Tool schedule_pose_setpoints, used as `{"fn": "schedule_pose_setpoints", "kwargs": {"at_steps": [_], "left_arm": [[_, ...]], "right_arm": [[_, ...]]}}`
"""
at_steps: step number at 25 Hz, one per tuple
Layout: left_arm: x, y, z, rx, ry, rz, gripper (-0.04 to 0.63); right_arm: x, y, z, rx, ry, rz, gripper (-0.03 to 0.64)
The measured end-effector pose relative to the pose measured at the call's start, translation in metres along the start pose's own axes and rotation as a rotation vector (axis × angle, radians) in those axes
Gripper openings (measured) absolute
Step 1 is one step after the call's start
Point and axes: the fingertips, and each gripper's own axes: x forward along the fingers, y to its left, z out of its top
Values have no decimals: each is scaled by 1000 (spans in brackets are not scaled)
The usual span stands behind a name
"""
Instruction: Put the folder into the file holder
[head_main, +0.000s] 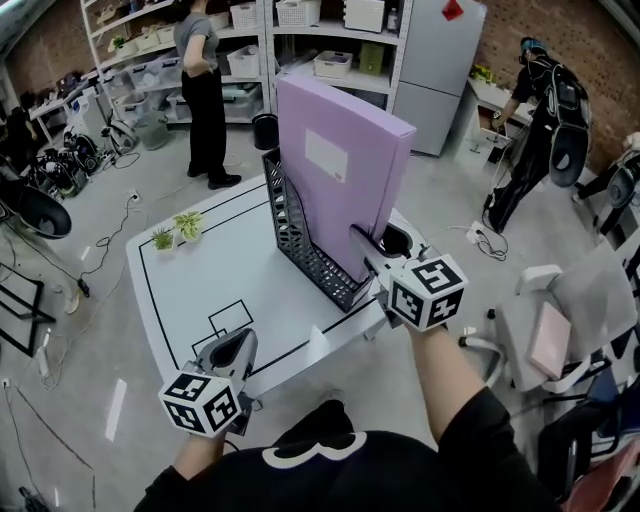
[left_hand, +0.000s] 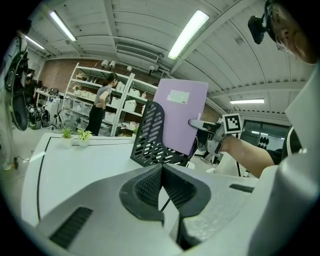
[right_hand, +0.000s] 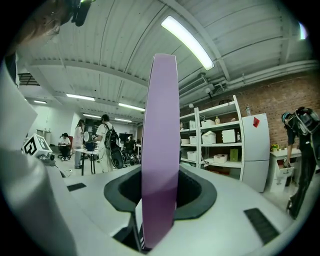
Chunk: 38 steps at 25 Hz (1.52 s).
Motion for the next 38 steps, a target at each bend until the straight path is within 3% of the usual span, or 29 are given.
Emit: {"fn": "schedule_pose_setpoints", "kwargs": {"at_steps": [17, 38], "left_arm": [[0, 15, -14, -20, 21, 31, 6], [0, 23, -31, -45, 47, 48, 6]], "right_arm": [[8, 3, -69, 13, -12, -2, 155], [12, 4, -134, -19, 205, -11, 166]]}}
